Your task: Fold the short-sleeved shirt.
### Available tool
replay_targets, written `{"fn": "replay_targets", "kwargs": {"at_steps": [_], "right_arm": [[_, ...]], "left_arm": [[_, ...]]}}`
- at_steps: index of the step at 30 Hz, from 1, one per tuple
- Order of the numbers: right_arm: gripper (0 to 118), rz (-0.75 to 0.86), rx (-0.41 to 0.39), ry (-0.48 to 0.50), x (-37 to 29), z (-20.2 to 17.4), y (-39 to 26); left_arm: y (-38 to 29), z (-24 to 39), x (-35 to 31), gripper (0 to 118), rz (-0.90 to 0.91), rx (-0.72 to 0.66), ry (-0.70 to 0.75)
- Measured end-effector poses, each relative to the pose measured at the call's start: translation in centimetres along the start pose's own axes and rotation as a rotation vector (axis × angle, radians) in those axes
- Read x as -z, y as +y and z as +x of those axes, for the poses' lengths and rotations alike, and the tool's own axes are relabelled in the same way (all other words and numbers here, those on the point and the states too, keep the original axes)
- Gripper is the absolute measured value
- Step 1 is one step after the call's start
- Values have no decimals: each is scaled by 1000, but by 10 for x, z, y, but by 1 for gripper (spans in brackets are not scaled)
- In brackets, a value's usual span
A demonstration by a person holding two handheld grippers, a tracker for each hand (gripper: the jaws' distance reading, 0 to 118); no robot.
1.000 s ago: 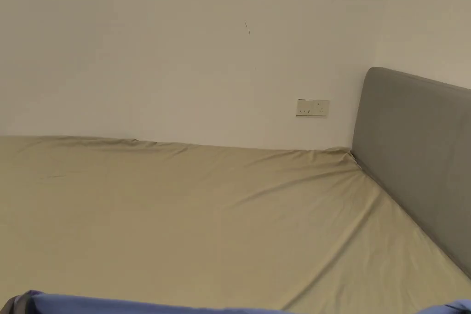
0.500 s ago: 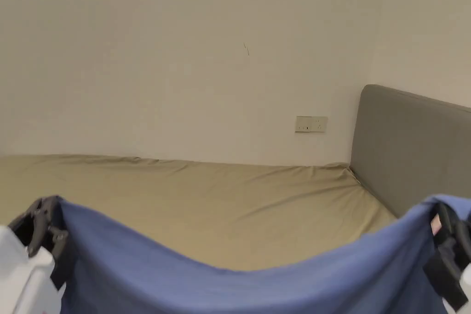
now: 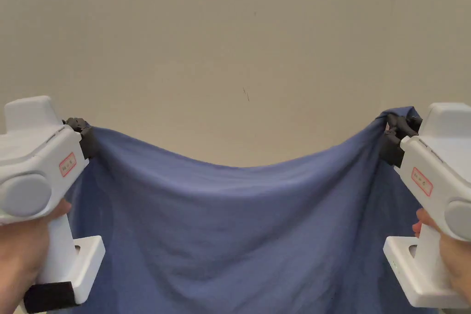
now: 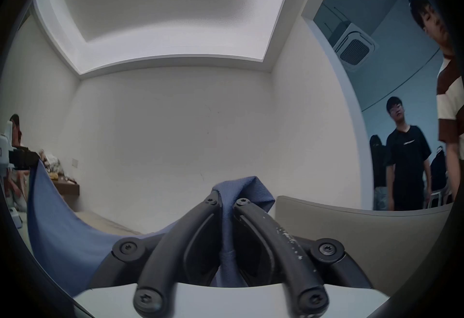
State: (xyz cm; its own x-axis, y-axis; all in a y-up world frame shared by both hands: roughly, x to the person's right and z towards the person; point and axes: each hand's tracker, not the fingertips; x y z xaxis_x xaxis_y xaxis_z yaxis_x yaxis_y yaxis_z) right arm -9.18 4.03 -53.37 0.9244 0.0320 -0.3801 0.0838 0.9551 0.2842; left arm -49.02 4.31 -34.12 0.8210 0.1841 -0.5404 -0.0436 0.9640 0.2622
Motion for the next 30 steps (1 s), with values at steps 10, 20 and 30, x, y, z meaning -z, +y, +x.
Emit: {"fn": "replay_targets", "kwargs": {"at_steps": [10, 20, 30], "right_arm": [[9, 81, -118, -99, 98, -16, 9], [9, 78, -179, -66, 88, -26, -40], [9, -50, -155, 19, 3, -24, -110]], "left_arm": [[13, 19, 96, 1, 96, 25, 9], [-45, 5, 97, 1, 94, -23, 20], [-116, -22, 24, 1, -11, 10, -1]]}}
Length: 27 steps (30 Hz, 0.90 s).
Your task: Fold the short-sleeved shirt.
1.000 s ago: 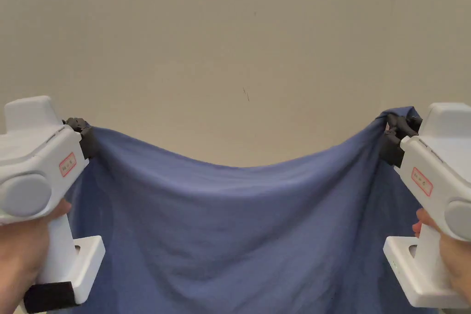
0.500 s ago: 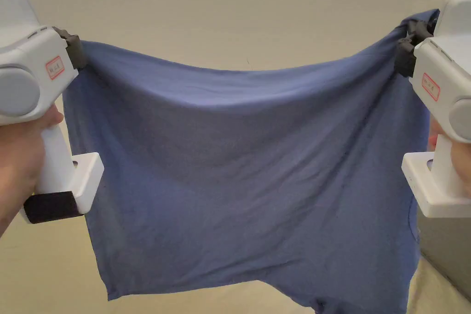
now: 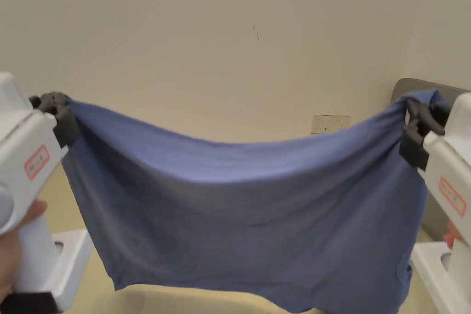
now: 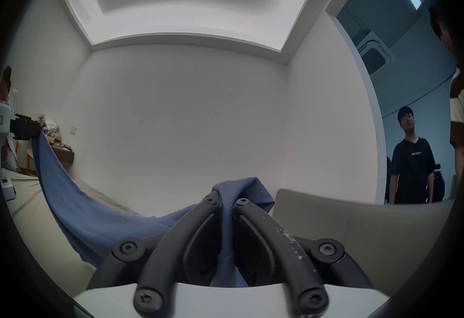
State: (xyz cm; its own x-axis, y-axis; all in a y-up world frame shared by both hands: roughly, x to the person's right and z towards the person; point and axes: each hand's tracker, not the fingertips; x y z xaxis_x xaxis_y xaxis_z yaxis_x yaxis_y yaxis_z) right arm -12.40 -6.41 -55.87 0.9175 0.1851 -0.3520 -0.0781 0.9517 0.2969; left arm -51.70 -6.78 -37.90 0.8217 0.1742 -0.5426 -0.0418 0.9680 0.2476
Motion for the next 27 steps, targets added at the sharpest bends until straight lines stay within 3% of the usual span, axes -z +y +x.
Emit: {"fn": "replay_targets", "kwargs": {"at_steps": [7, 13, 22, 27], "right_arm": [[9, -152, 53, 40, -103, -9, -39], [9, -270, 18, 62, -209, -9, -69], [9, -525, 30, 91, -350, -3, -114], [9, -686, 34, 119, -400, -6, -139]], "left_arm": [[-38, -18, -96, 1, -87, 33, 2], [-68, -48, -190, 1, -219, 34, 15], [-122, -88, -320, 1, -511, 59, 13], [-149, -105, -359, 1, -700, 119, -18]]}}
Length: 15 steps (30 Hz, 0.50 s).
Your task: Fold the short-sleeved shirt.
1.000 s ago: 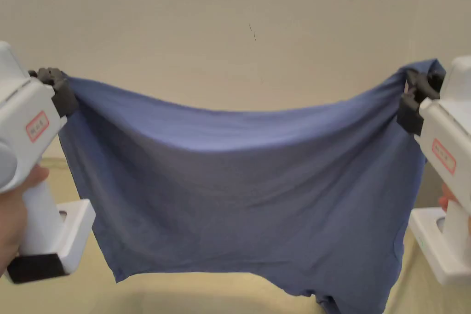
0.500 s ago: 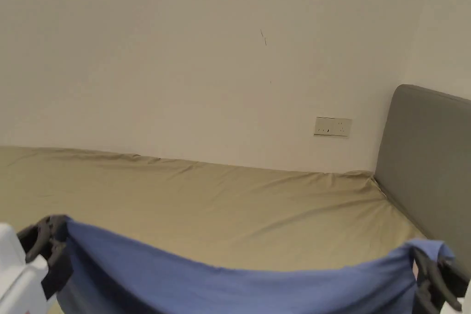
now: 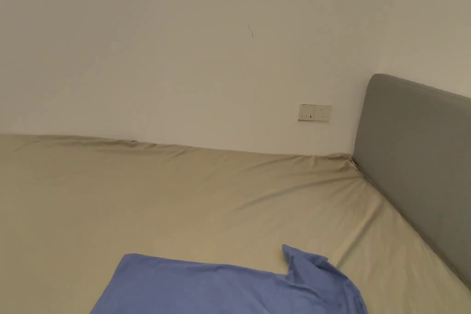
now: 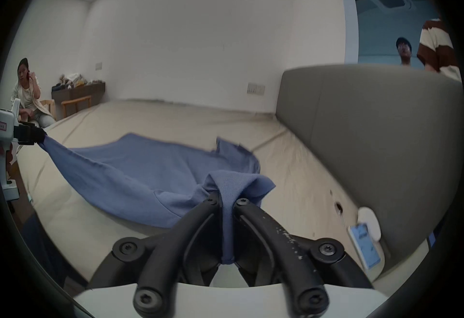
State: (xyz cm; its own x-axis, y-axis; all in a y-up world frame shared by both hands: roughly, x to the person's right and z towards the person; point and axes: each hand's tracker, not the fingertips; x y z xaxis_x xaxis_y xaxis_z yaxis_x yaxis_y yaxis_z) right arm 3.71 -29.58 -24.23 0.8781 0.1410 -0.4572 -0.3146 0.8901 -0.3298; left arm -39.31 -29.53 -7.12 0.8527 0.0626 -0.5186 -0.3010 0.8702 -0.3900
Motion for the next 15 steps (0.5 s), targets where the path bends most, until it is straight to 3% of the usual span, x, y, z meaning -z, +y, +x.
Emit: {"fn": "replay_targets", "kwargs": {"at_steps": [7, 11, 15], "right_arm": [[9, -326, -29, 75, 22, 4, -63], [9, -468, 37, 109, 35, 9, -69], [9, -525, 40, 98, 44, 10, -72]], "left_arm": [[-48, -22, 33, 1, -344, 108, -24], [-44, -18, 39, 1, -491, 102, -20], [-48, -9, 51, 1, -575, 151, -16]]}}
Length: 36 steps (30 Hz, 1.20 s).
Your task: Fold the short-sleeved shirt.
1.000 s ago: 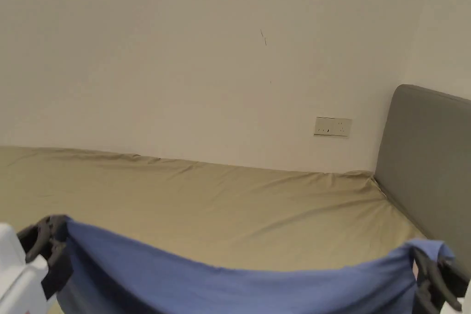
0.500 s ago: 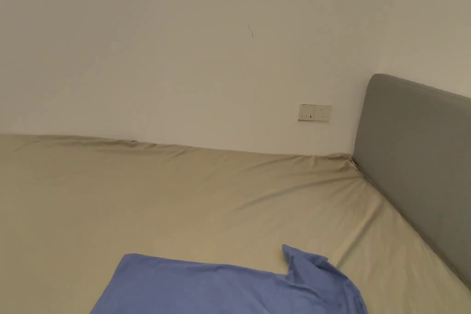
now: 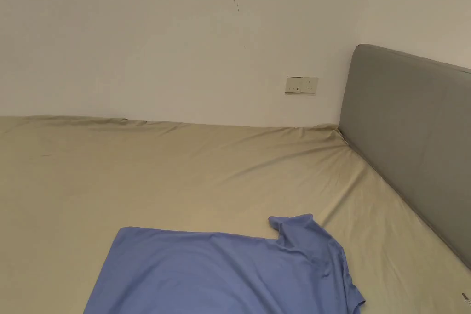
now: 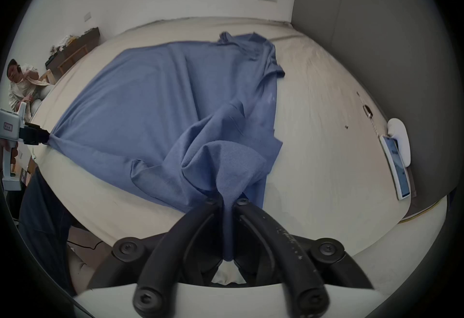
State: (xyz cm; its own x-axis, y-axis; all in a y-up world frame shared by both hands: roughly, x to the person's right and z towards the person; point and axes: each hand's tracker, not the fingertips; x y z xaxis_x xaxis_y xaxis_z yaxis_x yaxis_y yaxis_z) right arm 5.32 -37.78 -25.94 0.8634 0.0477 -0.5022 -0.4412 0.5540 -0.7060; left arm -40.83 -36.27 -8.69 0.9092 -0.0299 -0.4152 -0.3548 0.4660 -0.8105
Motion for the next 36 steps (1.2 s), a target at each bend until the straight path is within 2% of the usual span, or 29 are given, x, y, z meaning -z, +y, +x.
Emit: {"fn": "replay_targets", "kwargs": {"at_steps": [2, 3, 4, 5, 6, 7, 8, 9, 11, 12, 13, 14, 16, 17, 18, 19, 23, 26, 30, 31, 32, 34, 35, 36], "right_arm": [[9, -7, 9, 2, 1, 0, 0], [10, -12, 12, 7, 0, 0, 1], [15, -5, 19, 3, -2, 3, 1], [37, 11, 24, -2, -8, 5, 3], [62, 35, 30, -22, -16, 5, 5], [85, 85, 41, -64, -28, 7, 7], [99, 161, 53, -91, -41, 7, 8], [99, 241, 64, -104, -55, 9, 10], [99, 434, 130, -163, -86, 11, 15], [98, 524, 166, -186, -95, 14, 14], [92, 617, 197, -185, -109, 16, 16], [92, 701, 225, -172, -123, 17, 17], [83, 839, 281, -141, -144, 16, 18], [54, 885, 298, -125, -152, 16, 19], [25, 915, 304, -147, -157, 14, 21], [2, 948, 310, -181, -162, 11, 21], [1, 970, 287, -175, -165, 8, 23], [1, 952, 255, -177, -163, 5, 25], [1, 886, 216, -152, -155, 4, 27], [1, 871, 210, -143, -152, 5, 27], [1, 857, 203, -144, -148, 4, 27], [1, 815, 177, -137, -142, 4, 28], [1, 801, 171, -132, -140, 3, 28], [1, 786, 166, -123, -136, 4, 28]], "left_arm": [[-1, 5, 4, 3, 0, 15, 12], [0, -1, 7, 8, 4, 23, 15], [2, -11, 8, 22, 13, 24, 24], [3, -11, 1, 52, 53, 14, 47], [4, -12, -9, 71, 111, -2, 55], [3, -9, -28, 84, 187, -23, 38], [4, -9, -46, 96, 282, -57, 33], [3, -9, -61, 102, 378, -90, 39], [0, -10, -85, 103, 601, -142, 72], [-2, -9, -98, 96, 697, -160, 77], [-4, -6, -112, 81, 800, -183, 82], [-6, -5, -126, 75, 887, -205, 82], [-8, -2, -140, 59, 1008, -236, 73], [-9, 0, -147, 22, 1060, -250, 94], [-10, 2, -152, 2, 1105, -260, 112], [-11, 5, -156, 0, 1138, -245, 94], [-16, 5, -165, 0, 1155, -202, 76], [-14, -1, -158, 0, 1078, -143, 63], [2, -19, -133, 0, 756, -65, -73], [9, -28, -119, 2, 616, -51, -118], [13, -33, -103, 21, 462, -53, -166], [15, -38, -70, 85, 267, -76, -189], [13, -38, -56, 110, 214, -70, -179], [11, -37, -41, 108, 146, -64, -166]]}}
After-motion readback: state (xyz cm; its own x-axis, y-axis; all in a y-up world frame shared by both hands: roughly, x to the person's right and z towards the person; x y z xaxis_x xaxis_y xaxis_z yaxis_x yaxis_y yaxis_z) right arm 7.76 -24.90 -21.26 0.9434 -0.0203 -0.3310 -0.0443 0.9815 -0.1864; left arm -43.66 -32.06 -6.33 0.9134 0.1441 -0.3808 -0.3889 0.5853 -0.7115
